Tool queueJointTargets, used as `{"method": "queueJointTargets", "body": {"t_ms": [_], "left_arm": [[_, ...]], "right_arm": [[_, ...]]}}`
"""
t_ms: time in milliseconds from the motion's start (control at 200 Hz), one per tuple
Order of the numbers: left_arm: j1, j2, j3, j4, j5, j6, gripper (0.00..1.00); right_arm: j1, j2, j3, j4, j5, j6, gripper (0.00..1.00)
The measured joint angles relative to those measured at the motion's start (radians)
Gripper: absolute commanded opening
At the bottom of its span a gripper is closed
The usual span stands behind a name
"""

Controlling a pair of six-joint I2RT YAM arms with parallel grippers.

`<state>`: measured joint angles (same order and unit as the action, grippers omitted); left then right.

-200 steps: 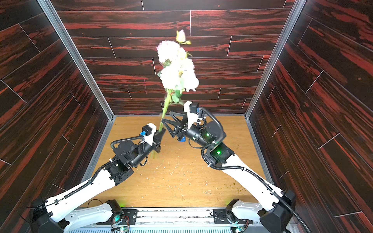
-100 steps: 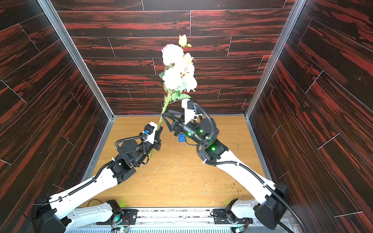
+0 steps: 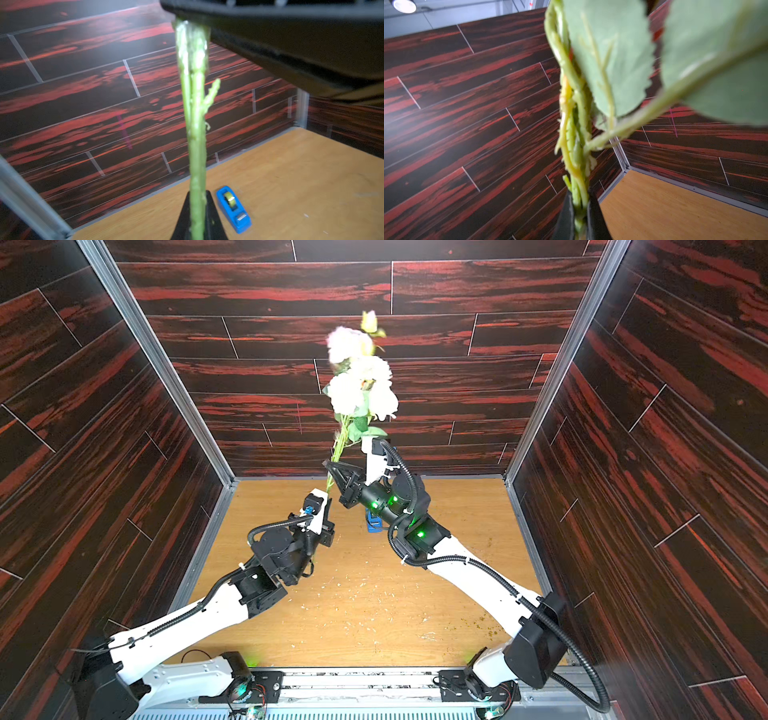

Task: Wrap bouquets with tape
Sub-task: Wrap the tape around the bouquet, then place the wrapped bouquet at the center of the board.

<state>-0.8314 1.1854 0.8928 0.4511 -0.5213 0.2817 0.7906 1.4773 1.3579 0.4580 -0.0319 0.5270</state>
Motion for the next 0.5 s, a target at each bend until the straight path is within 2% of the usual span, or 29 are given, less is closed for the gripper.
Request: {"method": "queueJointTargets", "body": {"t_ms": [60,100,215,346,501], "left_arm": [[-0.006,0.013,0.002,0.008,-0.035,-0.003,0.0],[-0.007,0.021,0.003,0.009,-0.058,-0.018,0.0],[0.01,0.027,0.006,-0.072,-0.064,-0.12,0.0],[0.067,-0.005,-0.029,-0.188,-0.051,-0.325,0.0],[0.098,-0.064,-0.163,-0.261,-0.058,-0.582,0.0]], "right_arm": [[0.002,0.0,-0.009,0.01,0.013,0.003,0.29],[0.002,0.0,-0.019,0.018,0.019,-0.004,0.38],[0.002,-0.045,-0.11,0.024,0.021,-0.073,0.48],[0.001,-0.216,-0.286,-0.09,0.036,-0.205,0.53],[-0.013,-0.48,-0.471,-0.203,0.184,-0.365,0.67]]}}
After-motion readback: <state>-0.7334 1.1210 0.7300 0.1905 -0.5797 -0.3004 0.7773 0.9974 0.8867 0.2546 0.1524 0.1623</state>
